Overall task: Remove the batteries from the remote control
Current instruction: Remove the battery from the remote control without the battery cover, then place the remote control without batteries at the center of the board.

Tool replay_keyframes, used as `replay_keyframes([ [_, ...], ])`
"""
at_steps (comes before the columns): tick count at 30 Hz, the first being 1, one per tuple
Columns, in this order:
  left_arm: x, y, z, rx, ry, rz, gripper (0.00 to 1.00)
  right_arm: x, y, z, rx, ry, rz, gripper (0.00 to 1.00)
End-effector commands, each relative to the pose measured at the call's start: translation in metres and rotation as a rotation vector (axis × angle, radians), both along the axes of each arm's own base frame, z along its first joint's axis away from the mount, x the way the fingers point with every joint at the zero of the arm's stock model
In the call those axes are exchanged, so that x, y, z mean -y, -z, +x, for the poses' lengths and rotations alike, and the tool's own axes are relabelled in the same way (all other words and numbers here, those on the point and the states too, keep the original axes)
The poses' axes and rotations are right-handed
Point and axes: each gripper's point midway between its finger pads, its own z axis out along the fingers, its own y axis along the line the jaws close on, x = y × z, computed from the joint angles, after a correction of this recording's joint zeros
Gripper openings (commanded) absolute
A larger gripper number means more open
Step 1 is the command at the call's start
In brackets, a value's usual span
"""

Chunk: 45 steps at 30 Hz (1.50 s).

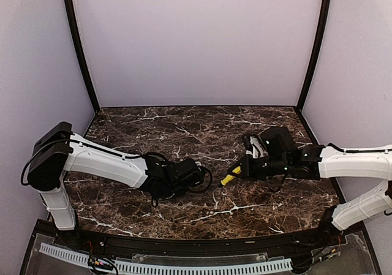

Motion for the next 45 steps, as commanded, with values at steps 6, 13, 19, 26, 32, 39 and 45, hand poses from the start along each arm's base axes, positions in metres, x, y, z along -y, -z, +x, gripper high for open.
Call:
replay_keyframes([
  [6,-0.011,-0.044,0.021,0.232,0.021,0.088,0.35,0.002,-0.026,0.011,0.082,0.051,0.035,0.0],
  [13,-0.003,-0.034,0.007,0.225,0.105,0.111,0.33,0.007,-0.044,0.021,0.138,0.114,0.081,0.0],
  [19,0.008,-0.037,-0.01,0.128,0.155,-0.005,0.33,-0.007,-0.056,0.029,0.172,0.109,0.142,0.0],
  [26,0.005,-0.018,-0.013,0.054,0.136,-0.001,0.33,-0.015,-0.051,0.034,0.171,0.096,0.124,0.0],
  [32,0.002,-0.004,-0.008,-0.142,0.036,-0.108,0.34,-0.005,-0.039,0.037,0.156,0.14,0.069,0.0],
  [39,-0.003,0.003,0.005,-0.388,-0.13,-0.307,0.33,0.007,-0.026,0.038,0.138,0.193,0.035,0.0],
  [45,-0.004,0.009,0.009,-0.611,-0.224,-0.443,0.34,0.012,-0.028,0.04,0.153,0.215,0.031,0.0],
])
